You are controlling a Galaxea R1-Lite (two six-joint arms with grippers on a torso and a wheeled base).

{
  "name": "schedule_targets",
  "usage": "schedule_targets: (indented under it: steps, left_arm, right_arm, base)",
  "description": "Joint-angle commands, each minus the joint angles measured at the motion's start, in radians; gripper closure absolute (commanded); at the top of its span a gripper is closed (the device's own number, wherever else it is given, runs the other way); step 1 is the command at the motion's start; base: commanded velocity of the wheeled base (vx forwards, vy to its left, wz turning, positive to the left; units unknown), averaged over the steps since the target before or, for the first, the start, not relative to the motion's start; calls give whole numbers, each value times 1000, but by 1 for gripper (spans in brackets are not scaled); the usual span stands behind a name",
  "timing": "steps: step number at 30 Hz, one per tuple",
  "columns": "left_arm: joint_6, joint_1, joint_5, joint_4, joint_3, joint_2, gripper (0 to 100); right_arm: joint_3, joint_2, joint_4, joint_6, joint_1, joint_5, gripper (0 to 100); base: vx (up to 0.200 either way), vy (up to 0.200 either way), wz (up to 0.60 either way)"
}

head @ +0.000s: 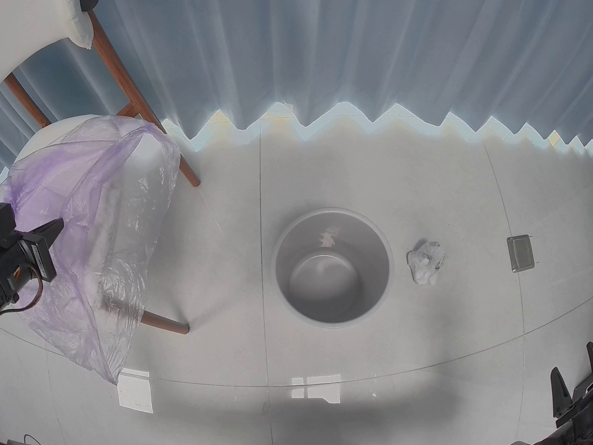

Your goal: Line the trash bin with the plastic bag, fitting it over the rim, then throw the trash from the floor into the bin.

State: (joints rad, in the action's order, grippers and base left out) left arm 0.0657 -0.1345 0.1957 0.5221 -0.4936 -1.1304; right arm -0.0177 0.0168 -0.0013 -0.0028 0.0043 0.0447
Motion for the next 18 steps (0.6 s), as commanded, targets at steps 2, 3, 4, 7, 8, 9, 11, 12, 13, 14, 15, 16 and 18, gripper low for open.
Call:
schedule_targets:
  steps: [2, 3, 4, 7, 8, 9, 11, 12, 13, 14, 15, 16, 18]
  left_arm:
    - [-73, -85, 62, 2, -48, 4, 100]
    - [-104, -73, 77, 2, -48, 11, 100]
    - [-115, -63, 85, 2, -48, 12, 100]
    - [-153, -19, 105, 2, -43, 24, 100]
    - [-167, -5, 106, 2, -43, 35, 100]
    - [-181, 13, 114, 2, -43, 40, 100]
    - [-218, 65, 140, 2, -46, 47, 100]
    - [-234, 87, 148, 4, -48, 49, 100]
    - [-245, 99, 151, 4, -51, 51, 100]
    - [-268, 125, 159, 6, -59, 55, 100]
    - [-288, 145, 163, 10, -68, 55, 100]
    - [-313, 165, 169, 18, -75, 55, 100]
    - [-374, 205, 183, 36, -86, 54, 100]
  right_arm:
    - [18, -17, 0, 0, 0, 0, 0]
    - [18, -17, 0, 0, 0, 0, 0]
    - [18, -17, 0, 0, 0, 1, 0]
    - [18, -17, 0, 0, 0, 1, 0]
    - [18, -17, 0, 0, 0, 0, 0]
    - [18, -17, 0, 0, 0, 0, 0]
    - [18, -17, 0, 0, 0, 0, 0]
    - [18, -17, 0, 0, 0, 0, 0]
    - [18, -17, 0, 0, 0, 0, 0]
    - [18, -17, 0, 0, 0, 0, 0]
    - [18, -17, 0, 0, 0, 0, 0]
    - [18, -17, 0, 0, 0, 0, 0]
    - [18, -17, 0, 0, 0, 1, 0]
  base:
    - [0, 0, 0]
    - [0, 0, 0]
    - [0, 0, 0]
    - [0, 0, 0]
    - [0, 0, 0]
    - [0, 0, 0]
    - [0, 0, 0]
    - [0, 0, 0]
    - [0, 0, 0]
    - [0, 0, 0]
    - [0, 0, 0]
    - [0, 0, 0]
    - [0, 0, 0]
